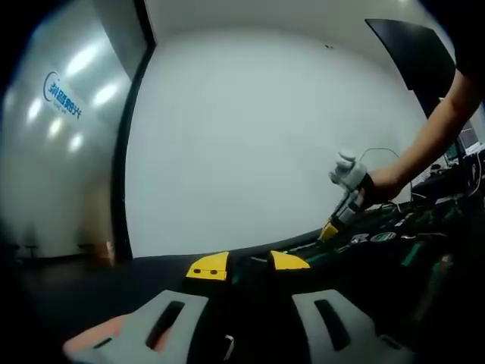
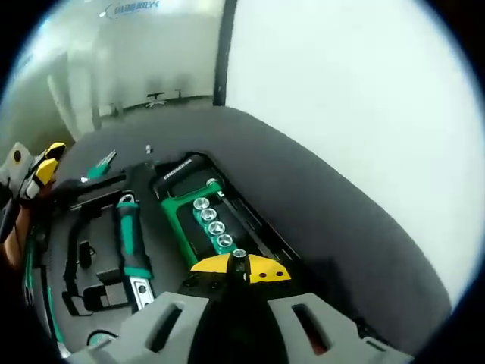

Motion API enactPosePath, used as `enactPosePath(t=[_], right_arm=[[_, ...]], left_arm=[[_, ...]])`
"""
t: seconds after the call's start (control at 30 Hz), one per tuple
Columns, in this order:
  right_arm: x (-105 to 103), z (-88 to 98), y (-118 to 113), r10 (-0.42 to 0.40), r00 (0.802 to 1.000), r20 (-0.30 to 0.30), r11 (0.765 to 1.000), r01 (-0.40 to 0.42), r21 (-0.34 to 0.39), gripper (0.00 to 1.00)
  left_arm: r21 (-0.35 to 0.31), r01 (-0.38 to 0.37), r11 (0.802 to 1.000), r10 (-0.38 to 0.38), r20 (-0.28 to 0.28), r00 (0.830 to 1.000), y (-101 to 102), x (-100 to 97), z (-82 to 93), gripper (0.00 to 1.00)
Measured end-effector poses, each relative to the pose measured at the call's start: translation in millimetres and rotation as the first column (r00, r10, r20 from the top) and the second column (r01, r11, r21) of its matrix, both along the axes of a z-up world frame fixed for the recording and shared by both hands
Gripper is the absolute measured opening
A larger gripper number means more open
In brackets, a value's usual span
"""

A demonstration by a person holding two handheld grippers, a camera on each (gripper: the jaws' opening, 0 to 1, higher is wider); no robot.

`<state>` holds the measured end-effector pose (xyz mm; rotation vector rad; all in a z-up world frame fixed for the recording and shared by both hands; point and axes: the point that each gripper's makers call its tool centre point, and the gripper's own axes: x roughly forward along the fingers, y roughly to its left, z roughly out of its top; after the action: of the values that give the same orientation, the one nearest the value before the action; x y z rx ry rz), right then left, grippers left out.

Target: Pick up the tools and put them into their designated positions in the toolbox.

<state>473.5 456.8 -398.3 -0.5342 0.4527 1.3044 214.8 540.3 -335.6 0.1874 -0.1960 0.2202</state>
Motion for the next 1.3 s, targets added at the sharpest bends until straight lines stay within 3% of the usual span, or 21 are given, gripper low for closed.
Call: enactPosePath(t=[0.1,0.33,0.4,0.43,0.5,0.67,0.83,0.93,1.1,1.27,1.3], right_arm=[[-0.2,-2.3,-0.1,-0.012,1.000,-0.019,1.000,0.012,0.014,0.05],[-7.4,-0.3,-5.7,0.050,0.994,0.096,0.998,-0.046,-0.035,0.05],[-7.3,-2.3,-8.5,0.081,0.987,0.142,0.994,-0.070,-0.082,0.05],[-6.6,-3.9,-10.6,0.116,0.973,0.197,0.988,-0.093,-0.122,0.05],[-7.1,-4.8,-12.5,0.130,0.964,0.234,0.984,-0.098,-0.146,0.06],[-5.2,-1.9,-9.4,0.116,0.971,0.208,0.988,-0.091,-0.123,0.06],[-10.5,3.0,-12.9,0.162,0.957,0.241,0.979,-0.126,-0.159,0.06],[-8.7,15.1,-10.1,0.161,0.958,0.236,0.981,-0.129,-0.146,0.05],[-6.2,14.0,-2.5,0.180,0.955,0.234,0.975,-0.141,-0.174,0.04],[-22.5,14.9,-5.9,0.191,0.955,0.227,0.970,-0.149,-0.191,0.05],[-23.9,12.5,-6.6,0.215,0.946,0.243,0.962,-0.162,-0.219,0.05]], left_arm=[[-0.002,0.002,1.000,-0.002,0.002,1.000,0.1,-0.1,0.2,0.15],[-0.003,0.002,1.000,-0.002,0.005,1.000,0.5,-0.9,0.3,0.15],[-0.004,0.002,1.000,-0.002,0.005,1.000,0.5,-1.0,0.3,0.15],[-0.004,0.002,1.000,-0.001,0.005,1.000,0.5,-1.1,0.2,0.15],[-0.005,0.001,1.000,-0.001,0.007,1.000,0.7,-1.9,0.6,0.15],[-0.008,0.002,1.000,-0.001,0.009,1.000,0.9,-2.3,0.8,0.15],[-0.008,0.000,1.000,0.000,0.008,1.000,1.5,-2.1,0.9,0.15],[-0.008,0.000,1.000,0.000,0.009,1.000,1.4,-1.9,1.0,0.15],[-0.009,0.001,1.000,-0.001,0.010,1.000,0.9,-2.1,1.4,0.15],[-0.010,0.001,1.000,-0.001,0.009,1.000,0.7,-2.1,1.5,0.15],[-0.010,0.001,1.000,-0.001,0.009,1.000,0.7,-2.1,1.5,0.15]])
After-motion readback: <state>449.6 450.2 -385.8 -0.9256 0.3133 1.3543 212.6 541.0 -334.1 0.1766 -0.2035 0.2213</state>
